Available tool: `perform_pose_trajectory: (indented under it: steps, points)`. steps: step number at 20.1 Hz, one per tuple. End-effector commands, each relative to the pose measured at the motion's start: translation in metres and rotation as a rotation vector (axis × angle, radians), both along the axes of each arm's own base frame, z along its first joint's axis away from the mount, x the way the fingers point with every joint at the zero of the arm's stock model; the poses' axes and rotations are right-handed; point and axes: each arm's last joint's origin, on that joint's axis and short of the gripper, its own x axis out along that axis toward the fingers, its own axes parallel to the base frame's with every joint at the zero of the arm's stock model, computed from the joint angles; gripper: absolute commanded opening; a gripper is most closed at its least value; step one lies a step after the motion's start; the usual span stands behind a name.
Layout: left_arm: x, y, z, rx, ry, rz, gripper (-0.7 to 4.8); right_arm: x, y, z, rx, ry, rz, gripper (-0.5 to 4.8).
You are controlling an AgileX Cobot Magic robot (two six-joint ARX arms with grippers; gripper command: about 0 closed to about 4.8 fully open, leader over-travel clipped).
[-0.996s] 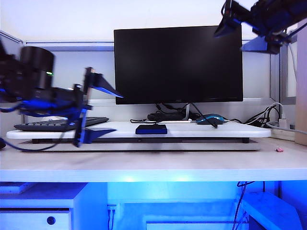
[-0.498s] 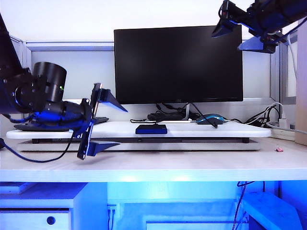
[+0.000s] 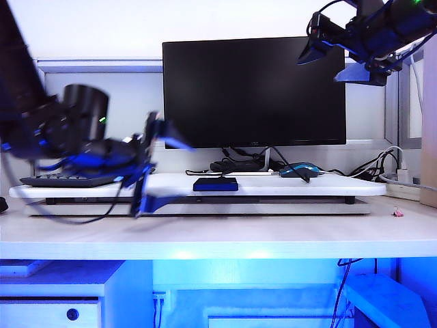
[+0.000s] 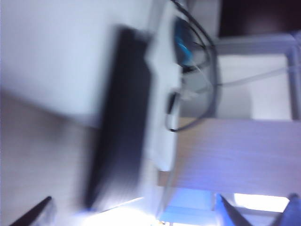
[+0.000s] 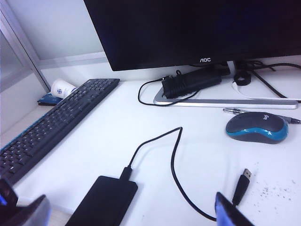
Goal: Unplug the data cable of the portable hard drive.
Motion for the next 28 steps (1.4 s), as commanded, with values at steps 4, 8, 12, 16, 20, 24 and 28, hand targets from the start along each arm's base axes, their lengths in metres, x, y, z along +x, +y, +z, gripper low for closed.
perform_pose_trajectory:
  steps: [4, 8, 12, 16, 20, 24, 28]
  points:
    - [0.018, -0.012, 0.001, -0.011, 0.026, -0.017, 4.79, 0.000, 0.000, 0.005, 0.000, -0.026, 0.003, 4.79]
    - [0.018, -0.013, -0.012, 0.000, 0.058, -0.016, 4.79, 0.000, 0.000, 0.005, -0.004, -0.028, 0.003, 4.79]
    - [0.020, -0.021, -0.013, -0.003, 0.052, -0.035, 4.79, 0.000, 0.000, 0.004, -0.010, -0.030, 0.000, 4.79]
    - [0.025, -0.040, -0.011, -0.009, 0.028, -0.064, 4.79, 0.000, 0.000, 0.004, -0.024, -0.036, 0.001, 4.79]
    - [0.029, -0.047, -0.016, -0.007, 0.028, -0.056, 4.79, 0.000, 0.000, 0.003, -0.026, -0.023, 0.002, 4.79]
    - [0.030, -0.047, -0.021, 0.004, 0.033, -0.024, 2.57, 0.000, 0.000, 0.002, -0.027, -0.010, 0.005, 4.79]
    - [0.030, -0.047, -0.021, 0.006, 0.030, -0.005, -0.05, -0.001, 0.001, 0.002, -0.025, -0.005, 0.030, 4.79]
